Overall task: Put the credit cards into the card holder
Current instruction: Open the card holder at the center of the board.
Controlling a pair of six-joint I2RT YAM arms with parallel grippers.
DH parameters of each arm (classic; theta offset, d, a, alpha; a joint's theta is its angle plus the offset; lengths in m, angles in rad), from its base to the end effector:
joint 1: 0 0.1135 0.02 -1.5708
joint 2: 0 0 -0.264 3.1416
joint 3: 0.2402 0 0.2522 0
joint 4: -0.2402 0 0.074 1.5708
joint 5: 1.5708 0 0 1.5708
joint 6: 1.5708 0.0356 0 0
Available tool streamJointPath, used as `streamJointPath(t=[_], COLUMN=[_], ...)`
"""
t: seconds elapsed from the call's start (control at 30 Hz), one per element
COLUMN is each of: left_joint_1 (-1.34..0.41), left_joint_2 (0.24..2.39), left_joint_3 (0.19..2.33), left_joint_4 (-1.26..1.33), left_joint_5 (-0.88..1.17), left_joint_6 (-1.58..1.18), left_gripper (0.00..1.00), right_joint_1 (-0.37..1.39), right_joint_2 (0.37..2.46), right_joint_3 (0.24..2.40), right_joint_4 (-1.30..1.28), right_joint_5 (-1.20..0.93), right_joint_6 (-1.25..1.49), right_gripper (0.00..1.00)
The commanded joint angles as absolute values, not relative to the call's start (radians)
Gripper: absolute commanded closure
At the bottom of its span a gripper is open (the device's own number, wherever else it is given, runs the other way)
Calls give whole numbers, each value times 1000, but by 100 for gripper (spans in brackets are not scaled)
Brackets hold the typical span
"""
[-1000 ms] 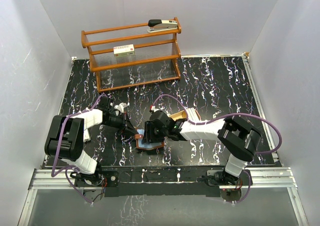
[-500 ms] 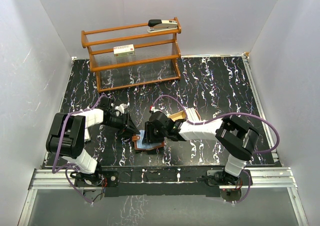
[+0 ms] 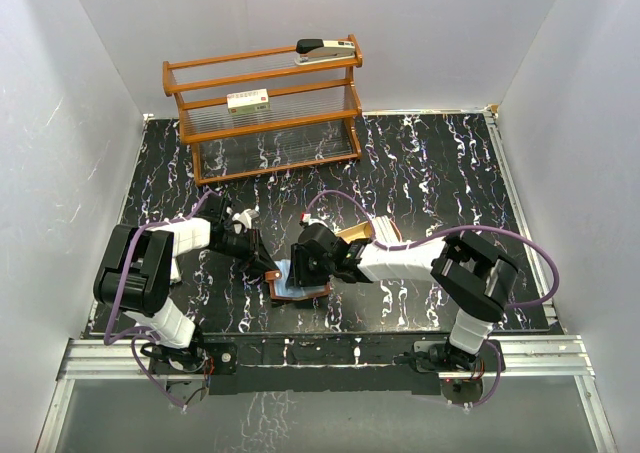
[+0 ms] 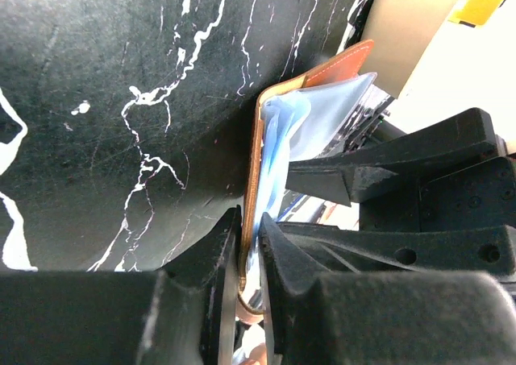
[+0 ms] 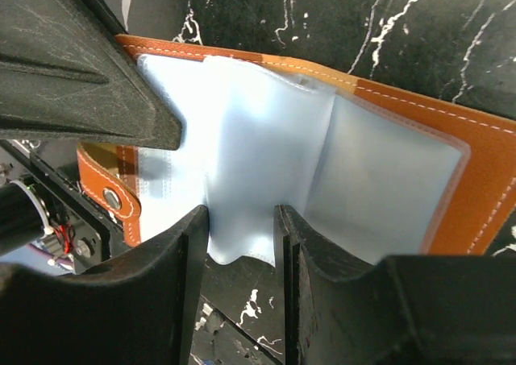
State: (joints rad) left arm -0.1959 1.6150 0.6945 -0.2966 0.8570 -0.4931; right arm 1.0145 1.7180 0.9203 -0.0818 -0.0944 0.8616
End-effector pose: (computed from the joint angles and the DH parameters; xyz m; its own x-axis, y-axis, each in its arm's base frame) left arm 0.2512 -0.0773 0.1273 -0.9924 -0.1190 0.0305 -0.0971 0.6072 -0.7886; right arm 0.1780 0.2926 0.1569 -0.9306 -0.0658 -0.3601 -0.2625 0.8056 0.5311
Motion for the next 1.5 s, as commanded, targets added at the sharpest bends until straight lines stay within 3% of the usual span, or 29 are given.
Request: streamJointPath(t=[0.0, 0.23, 0.57, 0.8, 0.97, 1.1, 1.2, 1.47], left_joint_1=[-198, -200, -205, -212, -215, -215, -216, -216], left_joint_2=[1605, 1591, 1558, 1578, 1595, 1589, 1583, 1583], left_joint_3=[720, 751, 753, 751, 760, 778, 794, 781], left_joint_4=[-327, -375, -420, -418, -412, -418, -423, -379], left_joint_5=[855, 899, 895, 912, 921, 888, 868, 827], left_joint_6=[-489, -466, -443, -426, -423, -432, -434, -469], left_gripper=[90, 100, 100, 98, 90, 68, 57, 52], right_joint_1=[1017, 1017, 1017, 1016, 1017, 1018, 1019, 1024], right_joint_2=[1696, 1661, 1501, 1431, 1492, 1575, 1618, 1734], right_joint_3=[948, 962, 957, 978, 981, 1003, 996, 997], right_joint_4=[-143, -231, -444, -366, -264, -229, -165, -68], right_joint_5=[-11, 83, 254, 151, 88, 49, 19, -71], right_joint_6=[832, 833, 825, 788, 793, 811, 824, 848], right_gripper=[64, 63, 62, 61, 63, 61, 63, 72])
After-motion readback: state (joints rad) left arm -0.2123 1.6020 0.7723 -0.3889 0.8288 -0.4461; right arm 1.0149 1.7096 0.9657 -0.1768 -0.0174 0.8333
